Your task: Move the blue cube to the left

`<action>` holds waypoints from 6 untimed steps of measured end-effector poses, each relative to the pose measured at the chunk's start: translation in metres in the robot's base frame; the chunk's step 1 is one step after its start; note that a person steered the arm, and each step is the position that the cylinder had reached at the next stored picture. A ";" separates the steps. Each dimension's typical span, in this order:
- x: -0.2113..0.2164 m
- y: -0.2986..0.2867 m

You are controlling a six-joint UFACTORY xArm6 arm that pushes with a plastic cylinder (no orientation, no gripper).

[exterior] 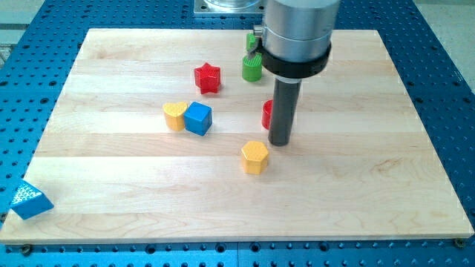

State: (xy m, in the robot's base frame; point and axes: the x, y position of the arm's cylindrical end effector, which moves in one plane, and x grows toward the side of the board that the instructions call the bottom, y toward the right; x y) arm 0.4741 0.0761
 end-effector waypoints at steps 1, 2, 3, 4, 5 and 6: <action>-0.036 0.001; -0.041 -0.040; -0.026 -0.011; -0.023 -0.084; -0.036 -0.131; -0.043 -0.202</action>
